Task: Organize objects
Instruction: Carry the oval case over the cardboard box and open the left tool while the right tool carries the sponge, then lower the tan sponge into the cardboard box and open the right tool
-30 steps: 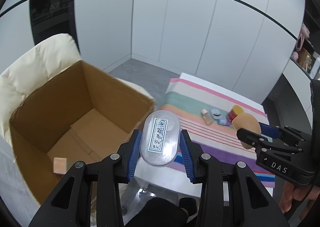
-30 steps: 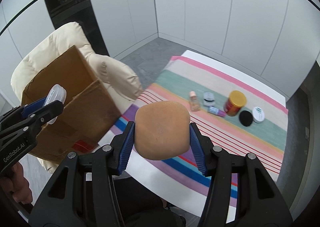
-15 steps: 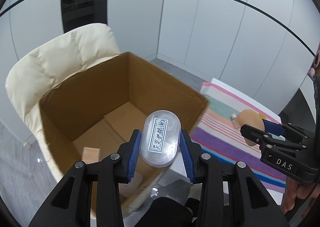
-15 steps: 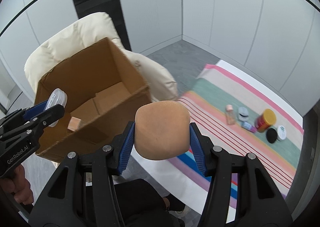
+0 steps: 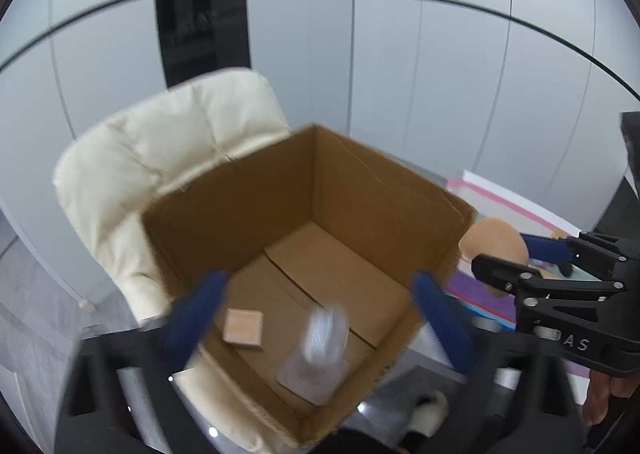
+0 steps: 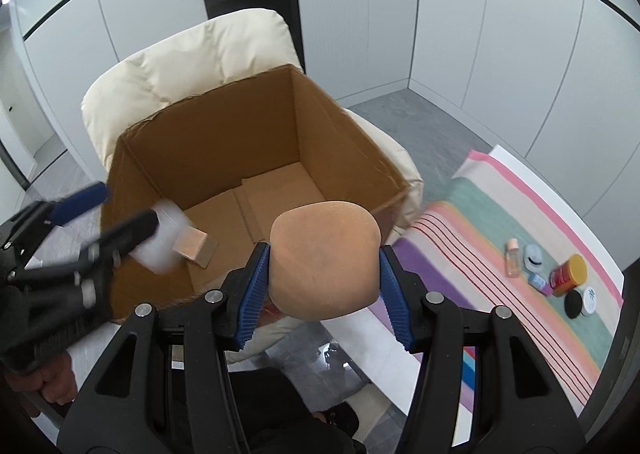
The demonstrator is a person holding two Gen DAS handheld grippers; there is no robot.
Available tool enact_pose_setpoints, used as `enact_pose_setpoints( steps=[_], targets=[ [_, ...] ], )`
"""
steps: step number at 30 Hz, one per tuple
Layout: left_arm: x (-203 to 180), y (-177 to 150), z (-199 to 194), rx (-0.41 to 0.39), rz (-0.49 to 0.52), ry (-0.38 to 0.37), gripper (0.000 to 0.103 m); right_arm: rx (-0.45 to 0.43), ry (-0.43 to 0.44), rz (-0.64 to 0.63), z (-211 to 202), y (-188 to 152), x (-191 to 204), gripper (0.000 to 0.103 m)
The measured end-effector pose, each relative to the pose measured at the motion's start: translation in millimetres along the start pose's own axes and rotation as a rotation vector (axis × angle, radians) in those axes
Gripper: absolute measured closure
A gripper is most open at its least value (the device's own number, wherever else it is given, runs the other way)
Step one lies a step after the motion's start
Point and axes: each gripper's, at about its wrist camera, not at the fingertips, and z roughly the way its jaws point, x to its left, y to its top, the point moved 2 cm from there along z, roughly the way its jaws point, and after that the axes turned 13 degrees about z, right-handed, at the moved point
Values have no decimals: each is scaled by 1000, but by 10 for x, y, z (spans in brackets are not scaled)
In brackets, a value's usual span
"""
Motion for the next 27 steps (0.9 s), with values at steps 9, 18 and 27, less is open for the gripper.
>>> enact_pose_setpoints(
  steps=[9,18,27],
  targets=[
    [373,-131,-106,19,-65,31,0,6,28,-29,70,41,302,47],
    [711,-312,-218,33,-120,81,0,25,61,-62,165,35,648,47],
    [1045,-538,-374,53,-152,134,0,52,99,-109,308,16,1038,46]
  ],
)
